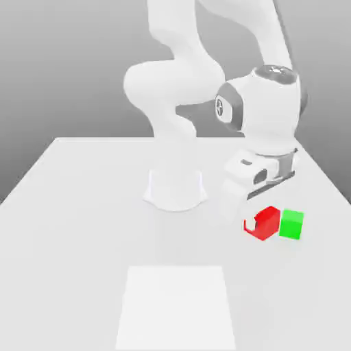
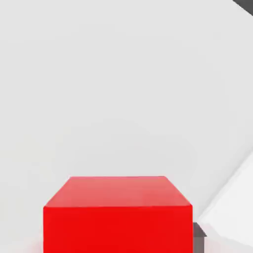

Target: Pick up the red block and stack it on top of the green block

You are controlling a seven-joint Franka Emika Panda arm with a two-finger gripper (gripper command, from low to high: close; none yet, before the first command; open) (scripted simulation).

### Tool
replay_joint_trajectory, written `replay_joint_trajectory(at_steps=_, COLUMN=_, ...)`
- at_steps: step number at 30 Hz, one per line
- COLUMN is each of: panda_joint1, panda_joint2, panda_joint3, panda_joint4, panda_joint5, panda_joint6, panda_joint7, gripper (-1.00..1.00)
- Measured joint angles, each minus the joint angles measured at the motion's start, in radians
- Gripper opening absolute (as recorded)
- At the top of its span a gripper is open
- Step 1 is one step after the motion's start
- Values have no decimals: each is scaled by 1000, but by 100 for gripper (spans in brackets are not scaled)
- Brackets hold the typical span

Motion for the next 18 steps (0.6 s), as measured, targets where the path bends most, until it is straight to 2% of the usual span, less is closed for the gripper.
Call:
replay_joint_trajectory(at_steps=5, panda_joint1=217, panda_joint2=-45, panda_joint3=110, panda_joint4=-23, panda_joint5=27, panda_joint6=-25, panda_joint7=-134, gripper=-100)
replay_joint_trajectory(at_steps=9, panda_joint1=170, panda_joint2=38, panda_joint3=178, panda_joint4=-23, panda_joint5=-110, panda_joint6=41, panda_joint7=-62, gripper=-100)
replay_joint_trajectory(at_steps=13, panda_joint1=109, panda_joint2=141, panda_joint3=202, panda_joint4=-18, panda_joint5=-258, panda_joint6=129, panda_joint7=40, gripper=-100)
replay_joint_trajectory(at_steps=15, panda_joint1=99, panda_joint2=189, panda_joint3=199, panda_joint4=-17, panda_joint5=-304, panda_joint6=176, panda_joint7=72, gripper=-100)
replay_joint_trajectory(at_steps=17, panda_joint1=94, panda_joint2=232, panda_joint3=201, panda_joint4=-18, panda_joint5=-302, panda_joint6=226, panda_joint7=70, gripper=-100)
replay_joint_trajectory(at_steps=18, panda_joint1=91, panda_joint2=244, panda_joint3=207, panda_joint4=-19, panda_joint5=-293, panda_joint6=243, panda_joint7=63, gripper=100)
